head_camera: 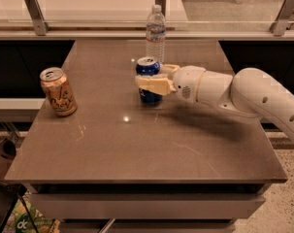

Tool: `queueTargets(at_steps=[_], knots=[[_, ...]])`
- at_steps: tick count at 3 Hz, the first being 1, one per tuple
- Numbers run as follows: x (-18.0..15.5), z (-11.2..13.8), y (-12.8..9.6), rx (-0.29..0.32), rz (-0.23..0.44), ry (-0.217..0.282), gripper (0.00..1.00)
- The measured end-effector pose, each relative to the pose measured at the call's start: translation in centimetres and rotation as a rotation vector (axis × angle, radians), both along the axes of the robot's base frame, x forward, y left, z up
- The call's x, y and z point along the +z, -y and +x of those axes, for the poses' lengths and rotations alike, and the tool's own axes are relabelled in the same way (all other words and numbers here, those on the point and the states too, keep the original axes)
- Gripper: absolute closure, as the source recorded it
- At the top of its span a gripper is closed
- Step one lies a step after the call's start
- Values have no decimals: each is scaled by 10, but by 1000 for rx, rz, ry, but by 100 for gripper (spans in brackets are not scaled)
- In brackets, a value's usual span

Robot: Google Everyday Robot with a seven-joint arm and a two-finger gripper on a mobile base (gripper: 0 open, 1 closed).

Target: Place pepsi can upright

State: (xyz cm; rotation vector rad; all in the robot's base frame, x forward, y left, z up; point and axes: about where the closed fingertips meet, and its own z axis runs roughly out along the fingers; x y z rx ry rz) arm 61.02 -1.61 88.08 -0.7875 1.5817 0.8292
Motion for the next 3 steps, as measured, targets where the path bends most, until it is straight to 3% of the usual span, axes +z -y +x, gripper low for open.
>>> queueTargets(at_steps=[2, 3], knots=[[0, 0, -2, 4, 0, 0, 12], [1, -1, -4, 7, 0, 1, 0]])
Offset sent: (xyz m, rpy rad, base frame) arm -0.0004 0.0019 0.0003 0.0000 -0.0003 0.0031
